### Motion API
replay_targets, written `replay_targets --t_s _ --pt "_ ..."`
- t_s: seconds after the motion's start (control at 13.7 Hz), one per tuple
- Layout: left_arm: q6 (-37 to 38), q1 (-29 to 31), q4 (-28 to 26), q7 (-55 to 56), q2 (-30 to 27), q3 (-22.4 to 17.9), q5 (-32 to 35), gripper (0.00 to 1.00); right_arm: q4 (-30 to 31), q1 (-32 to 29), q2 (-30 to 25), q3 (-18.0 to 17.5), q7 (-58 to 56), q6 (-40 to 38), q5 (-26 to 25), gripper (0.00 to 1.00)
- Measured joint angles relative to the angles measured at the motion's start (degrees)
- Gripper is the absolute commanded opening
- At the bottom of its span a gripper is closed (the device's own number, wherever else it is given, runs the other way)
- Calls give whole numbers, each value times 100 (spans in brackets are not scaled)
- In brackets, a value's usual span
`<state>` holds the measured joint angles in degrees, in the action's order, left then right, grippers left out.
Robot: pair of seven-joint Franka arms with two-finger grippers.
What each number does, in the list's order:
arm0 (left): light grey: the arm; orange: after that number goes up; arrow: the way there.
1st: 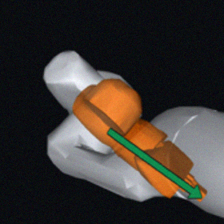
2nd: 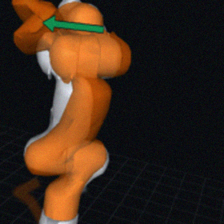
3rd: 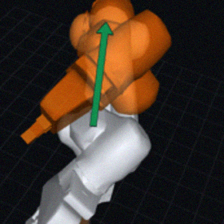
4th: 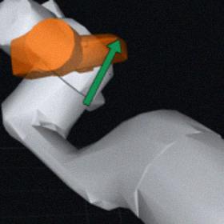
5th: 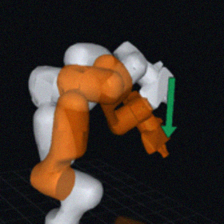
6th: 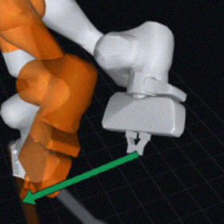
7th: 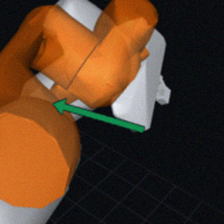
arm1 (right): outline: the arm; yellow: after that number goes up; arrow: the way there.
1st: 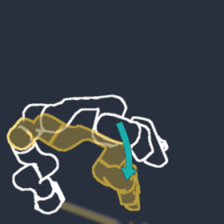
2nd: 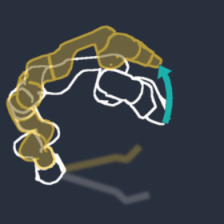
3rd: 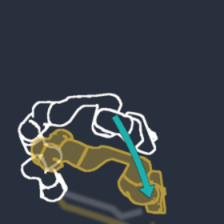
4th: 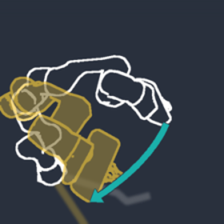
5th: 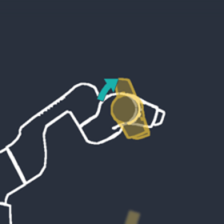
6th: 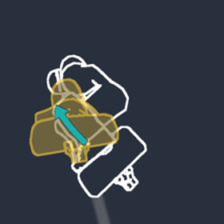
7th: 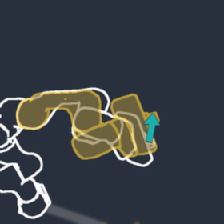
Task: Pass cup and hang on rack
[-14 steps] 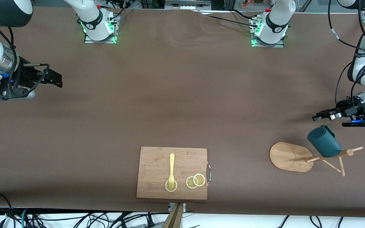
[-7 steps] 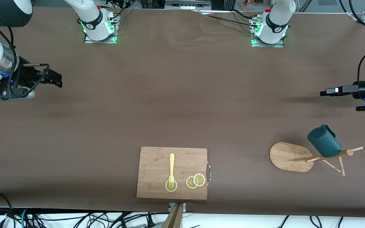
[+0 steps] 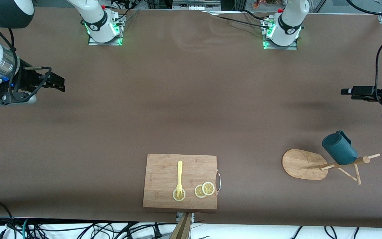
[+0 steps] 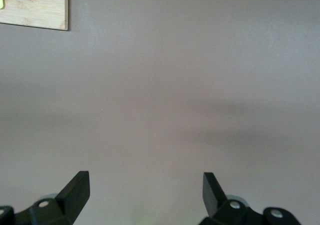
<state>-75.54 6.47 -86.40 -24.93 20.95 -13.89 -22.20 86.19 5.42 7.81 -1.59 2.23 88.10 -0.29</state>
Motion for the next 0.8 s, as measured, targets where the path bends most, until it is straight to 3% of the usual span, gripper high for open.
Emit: replay_targets --t_s 0.36,0.8 --pt "-609 -602 441 1041 -256 668 1410 100 0 0 0 1 0 0 0 100" --pt "-1686 -741 995 1189 -480 692 2008 100 1 0 0 5 0 0 0 100"
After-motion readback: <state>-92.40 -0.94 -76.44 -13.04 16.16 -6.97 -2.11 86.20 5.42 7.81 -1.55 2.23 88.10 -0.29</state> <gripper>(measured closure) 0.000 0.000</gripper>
